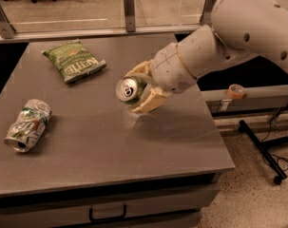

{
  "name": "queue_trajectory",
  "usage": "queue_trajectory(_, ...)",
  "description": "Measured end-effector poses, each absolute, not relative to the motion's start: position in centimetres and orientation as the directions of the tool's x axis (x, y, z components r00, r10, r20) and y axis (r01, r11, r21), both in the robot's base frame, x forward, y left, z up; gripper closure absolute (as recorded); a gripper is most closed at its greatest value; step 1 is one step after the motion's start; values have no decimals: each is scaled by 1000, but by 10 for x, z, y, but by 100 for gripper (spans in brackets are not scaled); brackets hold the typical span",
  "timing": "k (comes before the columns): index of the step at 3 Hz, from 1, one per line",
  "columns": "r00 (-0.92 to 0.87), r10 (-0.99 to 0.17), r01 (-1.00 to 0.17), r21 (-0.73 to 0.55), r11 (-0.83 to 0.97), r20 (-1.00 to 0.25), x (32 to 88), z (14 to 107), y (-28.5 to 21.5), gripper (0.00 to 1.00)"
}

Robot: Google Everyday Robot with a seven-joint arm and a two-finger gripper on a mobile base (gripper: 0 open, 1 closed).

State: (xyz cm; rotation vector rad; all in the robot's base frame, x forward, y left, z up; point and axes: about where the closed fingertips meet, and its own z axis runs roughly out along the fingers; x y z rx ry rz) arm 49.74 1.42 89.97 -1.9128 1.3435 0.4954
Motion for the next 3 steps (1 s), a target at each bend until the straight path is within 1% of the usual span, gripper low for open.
queue_trajectory(1,479,-748,-861,-413,-297,-460,490,896,13,100)
queue_trajectory(2,540,-789,-820,-393,-416,-292,488,879,8,81)
queue_trajectory(3,572,-809,-794,-339,-505,-135,485,859,9,59)
